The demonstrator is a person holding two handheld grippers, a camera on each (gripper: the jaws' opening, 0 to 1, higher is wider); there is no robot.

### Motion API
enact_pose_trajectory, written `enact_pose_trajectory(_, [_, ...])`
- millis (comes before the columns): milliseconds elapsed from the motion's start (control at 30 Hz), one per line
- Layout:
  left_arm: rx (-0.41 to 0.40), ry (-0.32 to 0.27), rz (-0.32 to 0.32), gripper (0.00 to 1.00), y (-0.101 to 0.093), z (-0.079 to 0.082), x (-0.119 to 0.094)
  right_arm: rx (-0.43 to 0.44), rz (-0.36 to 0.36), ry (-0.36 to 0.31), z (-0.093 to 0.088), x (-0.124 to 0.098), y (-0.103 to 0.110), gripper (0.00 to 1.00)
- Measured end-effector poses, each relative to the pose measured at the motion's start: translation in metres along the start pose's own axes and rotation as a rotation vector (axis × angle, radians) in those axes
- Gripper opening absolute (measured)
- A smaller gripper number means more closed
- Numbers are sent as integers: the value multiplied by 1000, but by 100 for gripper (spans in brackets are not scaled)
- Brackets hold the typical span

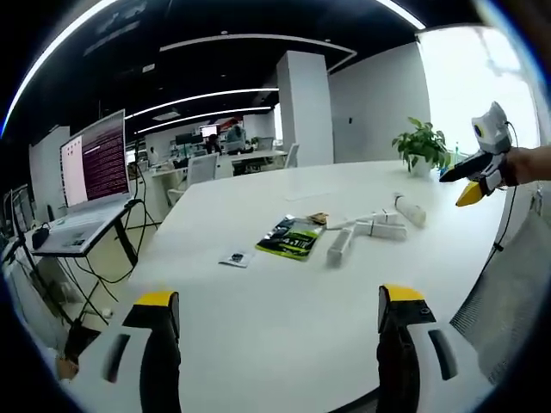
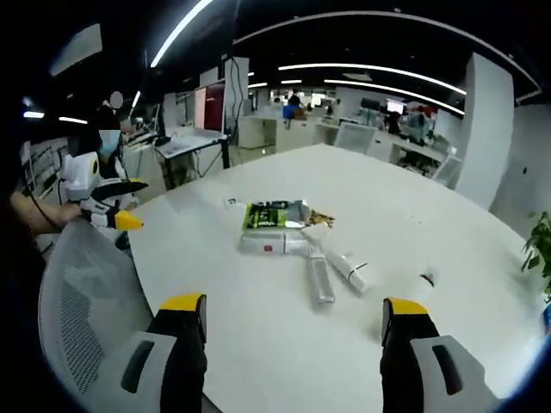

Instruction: Arrange the skincare products in the storage area until every visible bottle or jar stands upright without overlapping.

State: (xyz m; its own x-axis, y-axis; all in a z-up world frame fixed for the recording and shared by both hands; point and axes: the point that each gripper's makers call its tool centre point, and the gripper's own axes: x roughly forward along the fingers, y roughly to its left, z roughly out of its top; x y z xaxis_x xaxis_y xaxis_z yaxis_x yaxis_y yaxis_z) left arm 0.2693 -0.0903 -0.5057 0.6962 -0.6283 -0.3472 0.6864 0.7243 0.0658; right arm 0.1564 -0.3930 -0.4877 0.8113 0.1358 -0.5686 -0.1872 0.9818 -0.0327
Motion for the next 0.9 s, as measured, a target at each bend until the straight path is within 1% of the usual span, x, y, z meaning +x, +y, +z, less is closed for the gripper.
enact_pose_trajectory(200, [-2, 3, -2, 89, -1, -1, 0, -1, 1, 9, 5, 3, -6, 87])
enact_pose_trajectory(267, [1, 7, -3, 89, -1, -2, 0, -5, 3, 7, 7, 6, -5, 87])
enact_pose_trajectory(400, [3, 10, -6, 89, -3, -2, 0, -8, 5, 9, 11, 9, -10, 87])
enact_pose_trajectory(533, [7, 23, -13, 89, -5, -4, 0, -7, 7, 8, 12, 11, -10, 87])
enact_pose_trajectory(900, [11, 38, -20, 89, -6, -6, 0, 4, 8, 26, 7, 15, -15, 86])
